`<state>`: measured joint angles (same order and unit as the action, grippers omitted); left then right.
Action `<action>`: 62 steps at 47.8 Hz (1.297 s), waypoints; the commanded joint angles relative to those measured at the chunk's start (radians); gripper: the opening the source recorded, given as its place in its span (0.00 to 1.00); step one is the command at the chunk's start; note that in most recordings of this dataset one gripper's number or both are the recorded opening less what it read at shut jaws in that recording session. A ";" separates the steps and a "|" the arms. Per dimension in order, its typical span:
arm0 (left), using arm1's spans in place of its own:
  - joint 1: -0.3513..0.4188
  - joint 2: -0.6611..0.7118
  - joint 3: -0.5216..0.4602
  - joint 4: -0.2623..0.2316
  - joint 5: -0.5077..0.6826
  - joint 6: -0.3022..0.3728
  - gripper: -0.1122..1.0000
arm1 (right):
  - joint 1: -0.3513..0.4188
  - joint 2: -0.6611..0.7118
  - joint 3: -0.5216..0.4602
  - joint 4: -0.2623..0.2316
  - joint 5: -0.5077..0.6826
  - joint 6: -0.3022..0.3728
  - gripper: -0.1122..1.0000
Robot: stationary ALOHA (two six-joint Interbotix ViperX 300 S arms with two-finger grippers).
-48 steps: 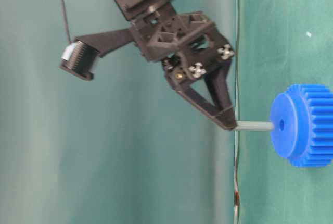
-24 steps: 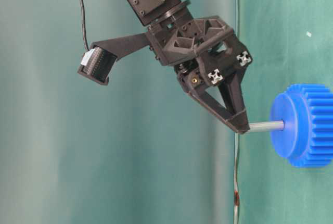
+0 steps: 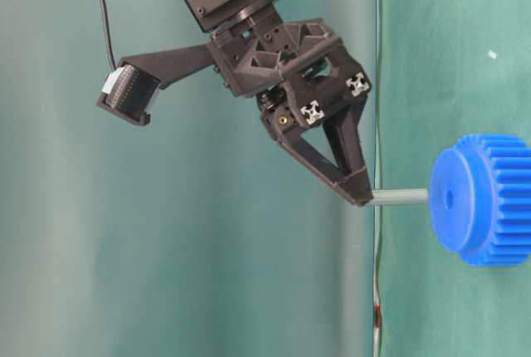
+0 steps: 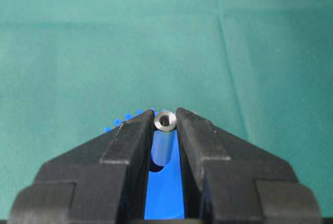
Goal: Insert the shaft into the center hole of the gear.
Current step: 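Lower the shaft with the right gripper into the gear's center hole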
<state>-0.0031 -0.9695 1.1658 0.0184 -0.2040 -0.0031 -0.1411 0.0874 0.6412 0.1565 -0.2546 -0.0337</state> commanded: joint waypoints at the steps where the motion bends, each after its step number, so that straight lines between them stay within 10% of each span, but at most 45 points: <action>1: 0.000 0.006 -0.026 0.002 -0.005 0.002 0.10 | 0.003 -0.011 -0.009 0.000 -0.023 0.003 0.26; 62: 0.002 0.006 -0.025 0.002 -0.005 0.002 0.10 | 0.011 0.123 -0.023 0.026 -0.069 0.008 0.26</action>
<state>-0.0031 -0.9695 1.1643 0.0184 -0.2040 -0.0031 -0.1289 0.2240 0.6381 0.1779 -0.3191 -0.0276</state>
